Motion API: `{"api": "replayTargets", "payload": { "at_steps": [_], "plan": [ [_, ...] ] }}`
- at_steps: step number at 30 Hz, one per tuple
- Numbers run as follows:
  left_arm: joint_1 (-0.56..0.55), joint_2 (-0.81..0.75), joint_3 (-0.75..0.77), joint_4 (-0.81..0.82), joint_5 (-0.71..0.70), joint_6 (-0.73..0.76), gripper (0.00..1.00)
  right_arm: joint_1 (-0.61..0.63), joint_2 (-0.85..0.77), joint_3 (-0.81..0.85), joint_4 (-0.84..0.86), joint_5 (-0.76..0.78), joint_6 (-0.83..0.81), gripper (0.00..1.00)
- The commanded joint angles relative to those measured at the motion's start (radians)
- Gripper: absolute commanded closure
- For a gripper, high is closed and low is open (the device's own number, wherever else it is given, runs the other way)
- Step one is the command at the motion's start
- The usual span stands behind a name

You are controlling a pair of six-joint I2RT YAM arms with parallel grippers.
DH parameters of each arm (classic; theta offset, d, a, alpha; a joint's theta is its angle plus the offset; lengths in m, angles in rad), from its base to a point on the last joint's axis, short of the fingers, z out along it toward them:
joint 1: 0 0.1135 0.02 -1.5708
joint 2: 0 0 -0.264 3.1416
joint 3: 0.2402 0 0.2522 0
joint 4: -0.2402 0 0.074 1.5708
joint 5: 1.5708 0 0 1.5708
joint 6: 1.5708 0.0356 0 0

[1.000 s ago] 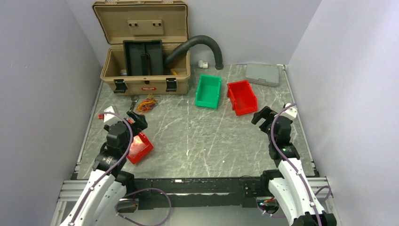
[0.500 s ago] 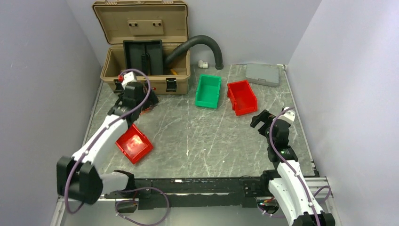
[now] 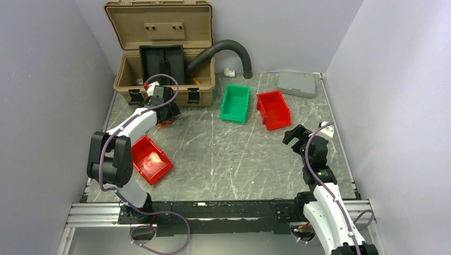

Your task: Untangle the cables

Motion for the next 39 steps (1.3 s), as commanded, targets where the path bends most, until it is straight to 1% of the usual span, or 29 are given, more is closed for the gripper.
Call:
{"api": "replayTargets", "payload": {
  "at_steps": [1,4,7,11,12,14,15,16,17,19,23,26,28,30,32,33,34,35,37,38,39],
  "plan": [
    [0.043,0.009,-0.038,0.087,0.016,-0.046,0.15,0.003,-0.004,0.010,0.030,-0.025,-0.007,0.00],
    [0.074,0.034,-0.061,0.129,0.036,-0.100,0.14,0.003,-0.001,0.013,0.033,-0.037,-0.014,0.00],
    [0.107,0.077,-0.057,0.150,0.090,-0.155,0.15,0.003,0.000,0.013,0.034,-0.039,-0.018,0.00],
    [0.140,0.158,-0.028,0.133,0.150,-0.219,0.18,0.003,0.005,0.014,0.035,-0.035,-0.019,0.00],
    [0.146,0.179,-0.014,0.109,0.150,-0.238,0.21,0.004,0.006,0.014,0.036,-0.035,-0.020,0.00],
    [0.150,0.205,0.000,0.089,0.151,-0.257,0.32,0.003,0.009,0.017,0.036,-0.031,-0.021,0.00],
    [0.150,0.207,-0.001,0.093,0.156,-0.256,0.40,0.004,0.010,0.018,0.034,-0.030,-0.022,0.00],
    [0.149,0.201,-0.008,0.101,0.161,-0.249,0.51,0.004,0.011,0.020,0.033,-0.028,-0.024,0.00],
    [0.147,0.178,-0.024,0.110,0.161,-0.243,0.66,0.004,0.010,0.020,0.031,-0.025,-0.024,0.00],
    [0.138,0.121,-0.052,0.125,0.159,-0.219,1.00,0.003,0.008,0.017,0.030,-0.023,-0.022,0.00],
    [0.077,-0.011,-0.088,0.128,0.201,-0.102,1.00,0.004,0.019,0.008,0.048,-0.034,-0.018,0.00],
    [-0.020,-0.119,-0.121,0.131,0.252,-0.004,1.00,0.004,0.039,0.015,0.060,-0.068,-0.033,0.00],
    [-0.091,-0.178,-0.143,0.137,0.309,0.054,1.00,0.004,0.055,0.032,0.071,-0.131,-0.060,0.00],
    [-0.153,-0.241,-0.187,0.177,0.404,0.099,1.00,0.004,0.079,0.051,0.082,-0.265,-0.097,0.01],
    [-0.182,-0.287,-0.240,0.254,0.562,0.128,1.00,0.003,0.117,0.072,0.125,-0.426,-0.128,0.03],
    [-0.192,-0.305,-0.269,0.321,0.674,0.135,1.00,0.004,0.153,0.084,0.152,-0.520,-0.137,0.04],
    [-0.202,-0.318,-0.294,0.372,0.725,0.135,1.00,0.007,0.183,0.093,0.172,-0.588,-0.134,0.05],
    [-0.211,-0.327,-0.313,0.419,0.808,0.132,1.00,0.013,0.217,0.102,0.192,-0.656,-0.124,0.06],
    [-0.234,-0.333,-0.336,0.493,0.906,0.132,1.00,0.033,0.281,0.125,0.228,-0.772,-0.119,0.10],
    [-0.246,-0.333,-0.340,0.519,0.935,0.138,1.00,0.059,0.304,0.133,0.243,-0.821,-0.120,0.10],
    [-0.260,-0.329,-0.342,0.539,0.961,0.146,1.00,0.084,0.324,0.141,0.253,-0.837,-0.123,0.11]
  ]
}}
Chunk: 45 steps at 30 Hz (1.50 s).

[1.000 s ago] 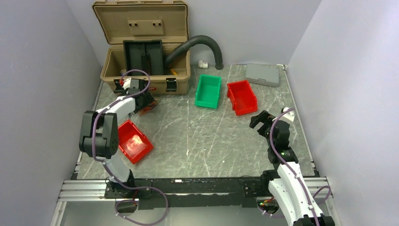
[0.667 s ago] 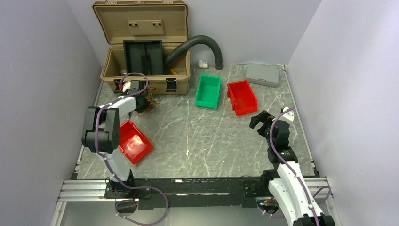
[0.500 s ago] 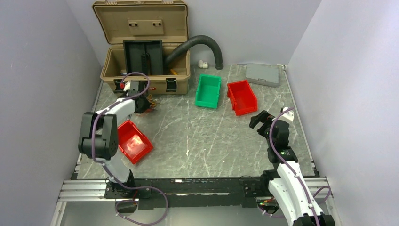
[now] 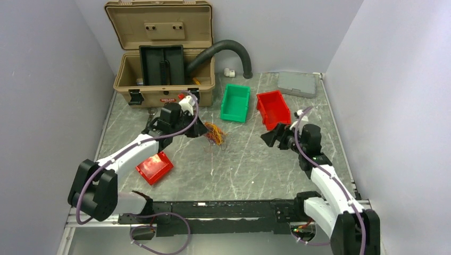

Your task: Untangle the cables

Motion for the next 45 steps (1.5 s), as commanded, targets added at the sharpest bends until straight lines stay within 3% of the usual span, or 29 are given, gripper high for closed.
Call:
{"api": "replayTargets", "payload": {
  "at_steps": [1,6,12,17,21,28,35,45],
  "plan": [
    [-0.053,-0.005,-0.018,0.217,0.284,0.058,1.00,0.088,0.080,0.071,0.135,-0.294,-0.030,0.11],
    [-0.156,0.039,0.045,0.160,0.284,0.155,1.00,0.210,0.142,0.088,0.175,-0.320,-0.043,0.15],
    [-0.228,0.089,0.057,0.168,0.255,0.172,1.00,0.313,0.191,0.080,0.188,-0.199,-0.040,0.16],
    [-0.269,0.174,0.065,0.106,0.085,0.176,0.99,0.320,0.198,0.049,0.164,-0.109,-0.053,0.19],
    [-0.271,0.203,-0.004,0.158,0.021,0.152,0.72,0.322,0.208,0.031,0.132,-0.093,-0.075,0.22],
    [-0.270,0.207,-0.042,0.146,-0.017,0.110,0.52,0.334,0.249,0.032,0.135,-0.085,-0.079,0.23],
    [-0.260,0.140,-0.021,0.057,-0.059,0.091,0.50,0.372,0.365,0.081,0.189,-0.111,-0.059,0.30],
    [-0.237,-0.116,-0.073,-0.106,-0.181,0.040,0.38,0.472,0.517,0.169,0.245,-0.087,-0.044,0.38]
  ]
}}
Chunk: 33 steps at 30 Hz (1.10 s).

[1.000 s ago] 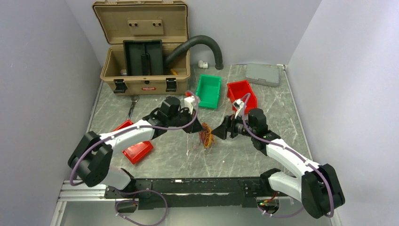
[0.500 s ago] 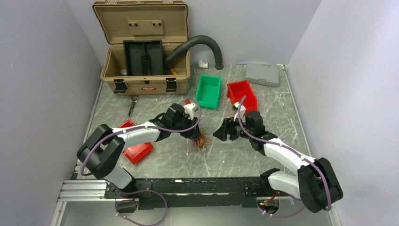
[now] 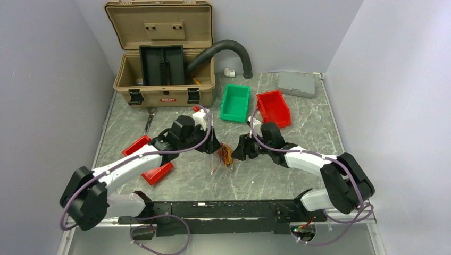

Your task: Untangle the cables

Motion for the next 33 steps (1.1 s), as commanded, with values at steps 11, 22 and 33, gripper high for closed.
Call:
{"api": "replayTargets", "payload": {
  "at_steps": [11,22,33],
  "plan": [
    [0.015,0.192,0.025,0.020,-0.033,-0.147,0.40,0.066,0.131,0.044,0.172,0.056,0.076,0.50],
    [0.051,0.240,0.007,-0.048,-0.143,-0.097,1.00,0.099,0.017,-0.012,0.084,0.351,0.144,1.00],
    [0.244,-0.054,-0.246,0.005,-0.124,-0.162,1.00,0.085,-0.402,-0.128,-0.236,0.907,0.253,1.00]
  ]
}}
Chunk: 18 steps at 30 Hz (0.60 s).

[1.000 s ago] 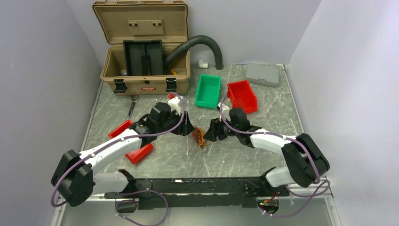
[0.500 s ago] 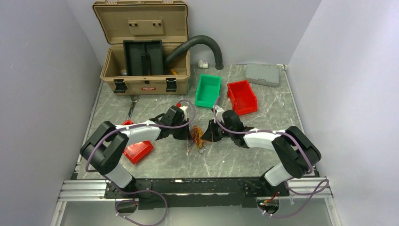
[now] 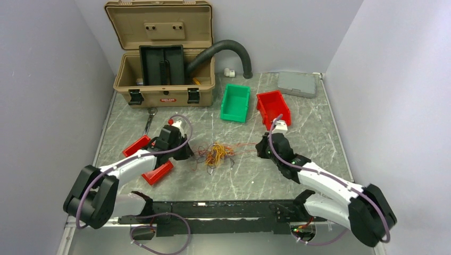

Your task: Untangle the cables

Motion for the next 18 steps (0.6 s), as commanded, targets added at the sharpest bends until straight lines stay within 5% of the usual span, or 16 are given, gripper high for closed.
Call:
{"api": "replayTargets", "payload": {
  "at_steps": [1,8,9,11,13,18],
  "plan": [
    [0.021,-0.081,-0.030,0.029,-0.026,-0.018,1.00,-0.011,-0.142,-0.038,-0.104,0.204,0.034,1.00],
    [0.022,-0.043,-0.015,0.105,0.129,0.034,1.00,-0.011,-0.153,-0.007,-0.067,-0.026,-0.106,0.97],
    [0.021,-0.038,-0.019,0.127,0.156,0.037,1.00,-0.011,-0.142,-0.001,-0.037,-0.076,-0.123,0.91],
    [0.015,-0.026,-0.019,0.144,0.193,0.043,1.00,-0.011,-0.116,0.008,0.000,-0.174,-0.155,0.59],
    [0.006,-0.017,-0.011,0.138,0.198,0.053,1.00,-0.010,-0.087,0.008,0.046,-0.274,-0.159,0.38],
    [-0.024,0.006,0.016,0.104,0.177,0.075,1.00,-0.001,0.041,0.036,0.129,-0.392,-0.137,0.32]
  ]
}}
